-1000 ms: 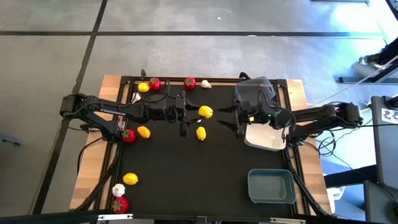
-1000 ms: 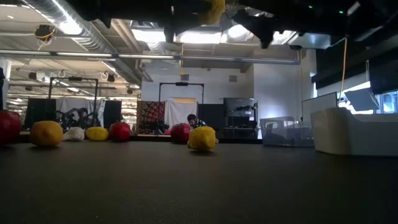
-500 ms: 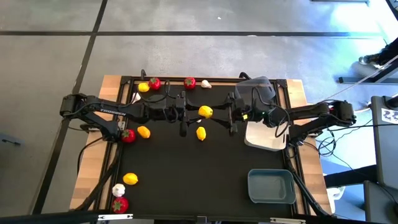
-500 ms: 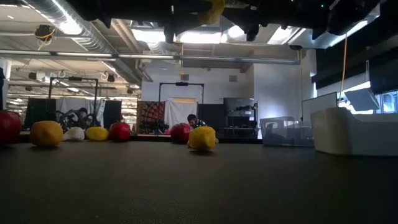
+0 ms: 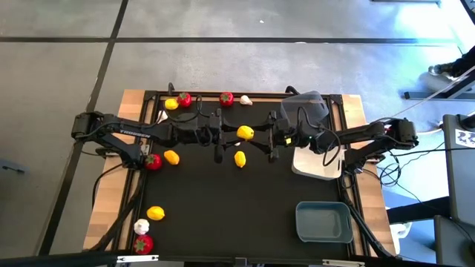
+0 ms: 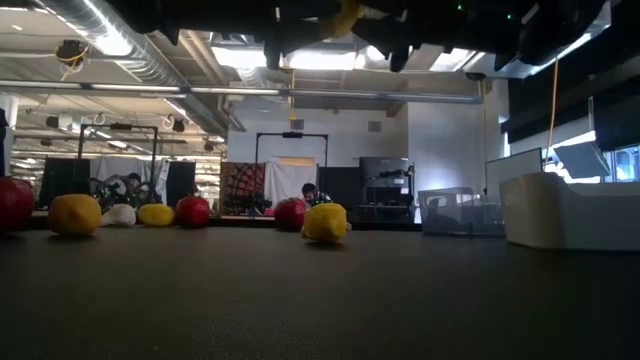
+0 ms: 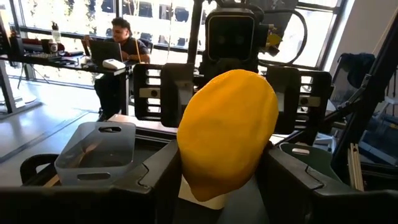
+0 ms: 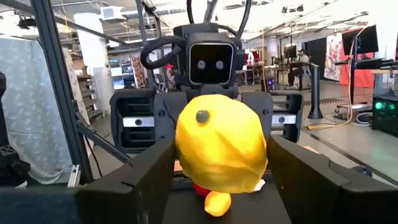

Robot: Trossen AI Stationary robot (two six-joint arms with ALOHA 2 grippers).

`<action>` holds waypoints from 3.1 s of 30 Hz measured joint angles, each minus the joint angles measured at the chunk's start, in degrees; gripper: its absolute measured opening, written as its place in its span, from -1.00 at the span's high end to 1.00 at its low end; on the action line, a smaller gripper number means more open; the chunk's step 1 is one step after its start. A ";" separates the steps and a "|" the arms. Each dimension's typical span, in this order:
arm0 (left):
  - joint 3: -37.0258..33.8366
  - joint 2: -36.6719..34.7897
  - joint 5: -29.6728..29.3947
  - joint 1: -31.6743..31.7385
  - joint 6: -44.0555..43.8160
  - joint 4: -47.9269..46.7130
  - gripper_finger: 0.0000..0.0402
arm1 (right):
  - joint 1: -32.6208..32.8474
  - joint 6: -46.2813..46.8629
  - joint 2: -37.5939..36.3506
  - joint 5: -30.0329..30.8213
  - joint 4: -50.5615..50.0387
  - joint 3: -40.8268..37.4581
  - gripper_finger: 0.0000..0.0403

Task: Sort produce into baskets
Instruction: Put the lemon into the black bin

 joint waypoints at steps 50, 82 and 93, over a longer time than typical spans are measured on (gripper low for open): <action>0.04 -0.61 2.91 4.32 -3.50 -22.60 -0.30 | 1.42 -10.15 -5.80 13.94 -22.34 3.96 0.11; 0.02 -0.61 -0.20 4.22 -7.06 -23.89 -0.30 | -29.31 -8.29 -12.36 23.57 -67.89 3.87 0.11; 0.02 -0.61 -0.20 4.19 -7.04 -23.89 -0.30 | -35.87 -7.17 -3.61 19.87 -67.69 3.87 0.11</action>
